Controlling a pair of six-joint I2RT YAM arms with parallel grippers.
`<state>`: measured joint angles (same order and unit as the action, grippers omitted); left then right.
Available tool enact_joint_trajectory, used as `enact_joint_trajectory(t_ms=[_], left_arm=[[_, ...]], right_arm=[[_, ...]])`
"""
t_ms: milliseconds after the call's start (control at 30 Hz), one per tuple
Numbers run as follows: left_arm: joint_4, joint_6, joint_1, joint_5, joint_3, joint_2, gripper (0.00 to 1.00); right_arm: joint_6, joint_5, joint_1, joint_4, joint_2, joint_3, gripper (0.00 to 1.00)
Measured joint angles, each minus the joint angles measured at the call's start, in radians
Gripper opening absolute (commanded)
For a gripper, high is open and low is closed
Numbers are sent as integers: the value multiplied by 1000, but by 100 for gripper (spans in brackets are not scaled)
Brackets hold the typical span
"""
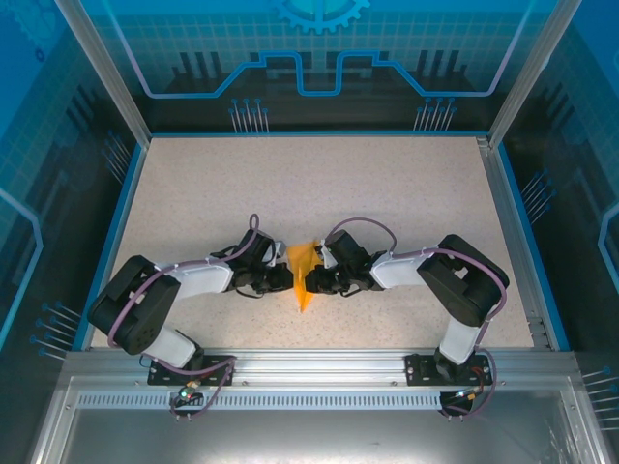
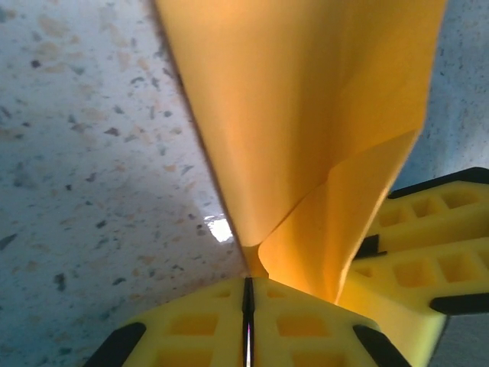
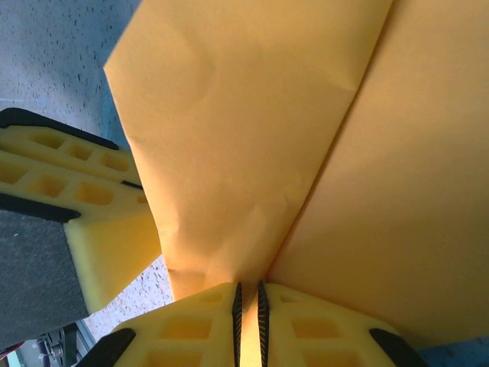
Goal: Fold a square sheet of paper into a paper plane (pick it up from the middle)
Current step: Fourth fold the wing at the center of the table.
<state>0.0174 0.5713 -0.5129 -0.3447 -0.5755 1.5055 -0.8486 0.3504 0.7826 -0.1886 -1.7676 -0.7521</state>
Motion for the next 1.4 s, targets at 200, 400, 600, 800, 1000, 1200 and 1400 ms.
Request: enact_joint_trajectory(t_ms=[200,400,600,800,1000,1200,1400], left_arm=[[2,3,-1,0,-9,-41,10],[1,4,-1,0,-19,-24,10],[-2,3,-1,-12,-35,40,10],[-4,3,-1,-18,-42,66,9],[-63,5,0,-46,-47,98,8],[-85,6,0,-53,-47,108,8],[-87,-4,0,-53,-47,109,8]], right_arm=[[0,0,0,0,0,0,16],[0,0,0,0,0,0,16],[0,0,0,0,0,0,16],[0,0,0,-1,0,0,16],[0,0,0,-2,0,0,17],[0,-2,0,-3,2,1,17],[1,-13,0,-6,18,10,20]])
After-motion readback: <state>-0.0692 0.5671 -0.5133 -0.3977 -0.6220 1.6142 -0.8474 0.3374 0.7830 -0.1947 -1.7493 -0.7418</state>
